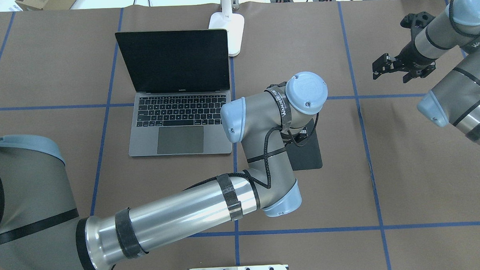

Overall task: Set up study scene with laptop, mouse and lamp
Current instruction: 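Lower the white mouse onto the mouse pad with the left gripper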

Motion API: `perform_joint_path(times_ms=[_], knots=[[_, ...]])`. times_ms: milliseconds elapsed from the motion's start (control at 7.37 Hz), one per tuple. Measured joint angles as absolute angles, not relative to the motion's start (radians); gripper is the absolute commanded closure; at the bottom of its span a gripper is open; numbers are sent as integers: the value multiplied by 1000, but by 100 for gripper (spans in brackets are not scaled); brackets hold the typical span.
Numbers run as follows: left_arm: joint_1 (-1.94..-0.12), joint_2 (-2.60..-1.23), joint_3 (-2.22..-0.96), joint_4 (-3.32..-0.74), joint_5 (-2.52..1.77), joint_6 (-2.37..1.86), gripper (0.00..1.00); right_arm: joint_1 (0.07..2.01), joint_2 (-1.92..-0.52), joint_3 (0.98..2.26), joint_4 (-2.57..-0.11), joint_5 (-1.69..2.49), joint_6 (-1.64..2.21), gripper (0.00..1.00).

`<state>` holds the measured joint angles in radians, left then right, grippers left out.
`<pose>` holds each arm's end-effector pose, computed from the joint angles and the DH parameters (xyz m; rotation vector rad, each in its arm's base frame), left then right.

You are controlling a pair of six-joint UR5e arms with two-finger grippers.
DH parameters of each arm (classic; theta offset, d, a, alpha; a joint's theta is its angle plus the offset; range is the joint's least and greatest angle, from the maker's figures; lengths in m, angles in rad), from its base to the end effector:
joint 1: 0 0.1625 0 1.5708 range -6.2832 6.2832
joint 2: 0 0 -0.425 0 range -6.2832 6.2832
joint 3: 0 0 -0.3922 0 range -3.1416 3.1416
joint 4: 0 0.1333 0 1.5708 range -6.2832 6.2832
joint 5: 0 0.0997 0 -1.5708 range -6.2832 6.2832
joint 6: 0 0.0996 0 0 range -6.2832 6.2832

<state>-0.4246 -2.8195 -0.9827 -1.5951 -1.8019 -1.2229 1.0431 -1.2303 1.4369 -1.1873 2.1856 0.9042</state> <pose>0.7303 -0.4514 0.0684 0.0512 0.7150 0.0058 -0.2637 -0.6031 0.4948 0.0393 -0.8249 0.1736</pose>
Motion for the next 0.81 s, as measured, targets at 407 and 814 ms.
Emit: perform_joint_path(times_ms=[407, 814], knots=[[-415, -2818, -975, -1592, -1801, -1225, 1, 1043, -1229, 1433, -1187, 2184, 905, 1], [-414, -2816, -986, -1585, -1801, -1231, 1, 1043, -1228, 1432, -1186, 2185, 904, 0]])
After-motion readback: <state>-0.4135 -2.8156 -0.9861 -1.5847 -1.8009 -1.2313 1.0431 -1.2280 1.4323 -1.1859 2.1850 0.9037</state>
